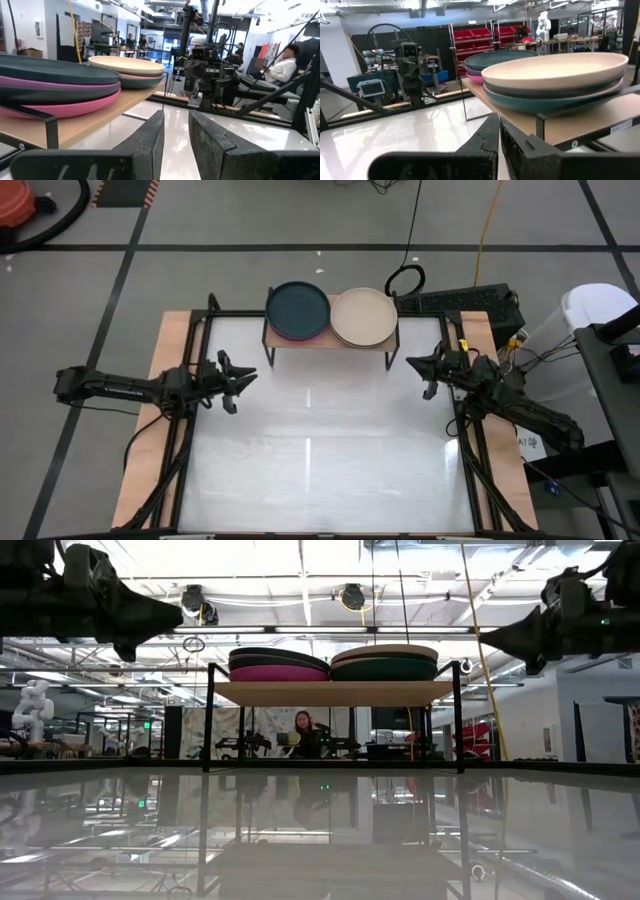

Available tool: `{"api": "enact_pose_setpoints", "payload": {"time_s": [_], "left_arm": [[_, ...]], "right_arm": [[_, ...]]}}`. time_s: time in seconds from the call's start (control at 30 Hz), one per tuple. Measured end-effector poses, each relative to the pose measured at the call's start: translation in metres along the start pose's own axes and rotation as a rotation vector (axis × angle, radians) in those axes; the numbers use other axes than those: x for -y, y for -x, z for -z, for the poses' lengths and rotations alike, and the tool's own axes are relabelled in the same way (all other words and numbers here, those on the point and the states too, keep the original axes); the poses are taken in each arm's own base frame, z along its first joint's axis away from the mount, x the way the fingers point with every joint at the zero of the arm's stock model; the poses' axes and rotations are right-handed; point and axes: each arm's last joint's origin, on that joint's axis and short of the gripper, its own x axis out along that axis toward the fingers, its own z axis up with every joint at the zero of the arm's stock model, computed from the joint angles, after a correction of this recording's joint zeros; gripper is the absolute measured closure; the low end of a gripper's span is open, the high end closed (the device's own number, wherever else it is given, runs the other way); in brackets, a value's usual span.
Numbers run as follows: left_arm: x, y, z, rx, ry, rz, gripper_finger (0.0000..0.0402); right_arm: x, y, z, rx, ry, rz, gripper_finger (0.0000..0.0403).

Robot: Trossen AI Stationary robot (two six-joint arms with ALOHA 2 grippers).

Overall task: Place and stack plates onto a shelf
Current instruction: Return to Home Position

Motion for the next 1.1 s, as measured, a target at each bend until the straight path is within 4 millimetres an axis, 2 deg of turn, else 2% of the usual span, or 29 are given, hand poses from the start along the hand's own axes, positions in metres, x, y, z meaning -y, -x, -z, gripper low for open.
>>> {"api": "enact_pose_setpoints", "payload": {"time_s": [0.3, 0.37, 0.53, 1.1], "left_arm": [[-0.002, 0.000, 0.006, -0.063, -0.017, -0.041, 0.0313], [-0.002, 0.000, 0.008, -0.079, -0.016, -0.044, 0.0327], [-0.001, 0.001, 0.011, -0.111, -0.022, -0.023, 0.0392], [-0.001, 0.002, 0.018, -0.187, 0.056, -0.005, 0.0397]], "right_arm": [[0.000, 0.000, 0.002, -0.019, 0.025, 0.002, 0.0403], [0.000, 0.000, 0.003, -0.029, 0.029, 0.002, 0.0403], [0.001, 0.000, 0.006, -0.051, 0.029, 0.005, 0.0403], [0.001, 0.000, 0.009, -0.087, 0.012, 0.009, 0.0403]]}}
